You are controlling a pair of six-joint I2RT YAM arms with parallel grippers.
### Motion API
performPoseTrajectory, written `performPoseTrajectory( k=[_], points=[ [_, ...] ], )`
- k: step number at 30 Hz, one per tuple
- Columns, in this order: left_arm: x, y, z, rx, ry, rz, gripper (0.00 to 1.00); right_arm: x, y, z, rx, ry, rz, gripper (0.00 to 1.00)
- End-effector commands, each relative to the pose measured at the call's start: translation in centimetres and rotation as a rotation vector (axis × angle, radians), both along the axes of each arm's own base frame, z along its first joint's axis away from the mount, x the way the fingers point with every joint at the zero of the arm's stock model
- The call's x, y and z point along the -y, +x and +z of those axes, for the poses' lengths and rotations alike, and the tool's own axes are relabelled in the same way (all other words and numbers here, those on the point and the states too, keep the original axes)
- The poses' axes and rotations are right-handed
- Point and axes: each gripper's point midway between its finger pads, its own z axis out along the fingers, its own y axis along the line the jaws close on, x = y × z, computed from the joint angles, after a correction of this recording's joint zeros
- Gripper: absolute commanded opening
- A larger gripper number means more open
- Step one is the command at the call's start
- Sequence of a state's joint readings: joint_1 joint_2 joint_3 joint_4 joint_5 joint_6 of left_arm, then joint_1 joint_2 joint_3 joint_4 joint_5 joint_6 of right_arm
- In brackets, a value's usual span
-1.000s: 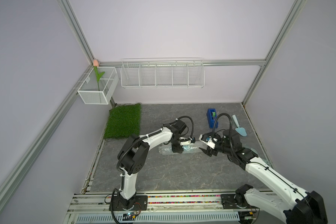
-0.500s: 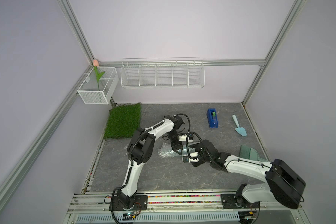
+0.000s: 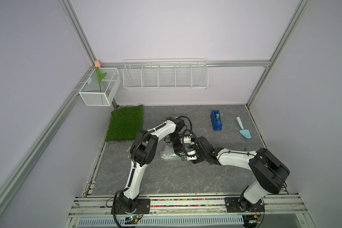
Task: Wrap wine bottles in bubble wrap
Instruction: Wrap the wine bottle in bubble wrap.
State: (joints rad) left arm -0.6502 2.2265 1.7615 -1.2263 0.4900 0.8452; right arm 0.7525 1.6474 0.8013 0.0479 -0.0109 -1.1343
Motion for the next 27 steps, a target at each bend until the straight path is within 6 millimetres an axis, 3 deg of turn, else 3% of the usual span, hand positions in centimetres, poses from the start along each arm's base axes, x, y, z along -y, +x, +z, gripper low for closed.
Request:
performPoseTrajectory(
  k=[1,5,11,16,19,22,25,27],
  points=[
    [-1.4,-1.2,-0.2,-0.005,0.066,-0.027,0.85,1.8,-2.7,-3.3,-0.193,-0.089,0.012,0.69],
    [-1.6,-0.1,1.2,0.086,0.037,0.005,1.0,2.4,-3.4,-3.4,-0.277,-0.108,0.006,0.57],
    [-2.5,2.4,3.8,0.233,0.0,0.087,1.0,3.0,-3.7,-3.1,-0.353,-0.118,-0.014,0.54],
    [-4.5,4.9,6.5,0.351,-0.048,0.215,1.0,3.4,-4.1,-3.6,-0.408,-0.133,-0.025,0.52],
    [-7.2,6.6,7.5,0.453,-0.012,0.302,1.0,3.4,-4.4,-3.6,-0.451,-0.135,-0.033,0.51],
    [-11.3,8.7,8.9,0.601,0.033,0.43,1.0,3.6,-4.9,-3.5,-0.51,-0.137,-0.043,0.51],
    [-15.4,11.3,12.3,0.898,0.055,0.579,1.0,3.7,-5.5,-2.8,-0.644,-0.123,-0.074,0.51],
    [-16.9,12.3,15.1,1.132,-0.002,0.667,1.0,3.8,-5.8,-2.0,-0.774,-0.113,-0.113,0.51]
  ],
)
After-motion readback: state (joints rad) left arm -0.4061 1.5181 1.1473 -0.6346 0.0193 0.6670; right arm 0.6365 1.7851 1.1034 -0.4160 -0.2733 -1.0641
